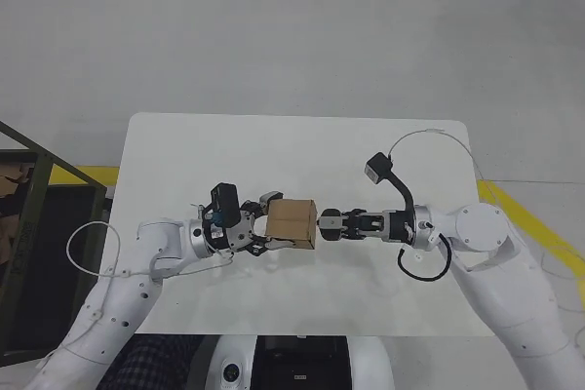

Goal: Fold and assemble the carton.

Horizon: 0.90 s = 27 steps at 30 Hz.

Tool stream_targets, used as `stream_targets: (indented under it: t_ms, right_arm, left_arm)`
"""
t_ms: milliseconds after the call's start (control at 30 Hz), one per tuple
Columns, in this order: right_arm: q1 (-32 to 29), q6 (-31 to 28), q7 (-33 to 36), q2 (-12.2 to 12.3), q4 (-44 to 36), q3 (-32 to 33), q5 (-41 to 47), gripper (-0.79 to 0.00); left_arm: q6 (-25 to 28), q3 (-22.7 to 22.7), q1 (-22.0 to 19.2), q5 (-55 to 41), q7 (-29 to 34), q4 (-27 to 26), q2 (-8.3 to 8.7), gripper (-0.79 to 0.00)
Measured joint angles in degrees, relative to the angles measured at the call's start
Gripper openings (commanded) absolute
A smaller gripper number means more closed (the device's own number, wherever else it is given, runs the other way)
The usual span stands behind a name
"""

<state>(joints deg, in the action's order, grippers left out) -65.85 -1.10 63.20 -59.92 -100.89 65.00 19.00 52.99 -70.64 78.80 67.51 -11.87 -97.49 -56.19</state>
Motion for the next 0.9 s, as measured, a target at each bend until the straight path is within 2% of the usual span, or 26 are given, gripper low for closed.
stream_targets:
  t_ms: [133,400,633,900]
  right_arm:
    - [-0.75,0.80,0.55,0.19,-2.06,-0.18,-0.89,-0.686]
    - [0.33,1.01,0.36,-0.03,-1.42,-1.88,-1.22,-0.720]
    - [2.00,0.03,-0.05,-0.51,0.29,-3.89,-0.35,-0.696]
    - [-1.26,1.09,-0.85,0.82,-1.05,1.70,-2.74,-0.699]
  left_arm:
    - [-0.24,-0.09,-0.09,-0.07,0.09,0.24,-0.04,-0.194]
    - [-0.20,-0.16,-0.09,-0.04,-0.02,0.07,-0.10,-0.197]
    - [-0.21,-0.12,0.02,0.07,0.05,0.10,-0.15,-0.200]
    - [-1.79,1.60,-0.92,1.89,1.21,3.19,-0.53,-0.200]
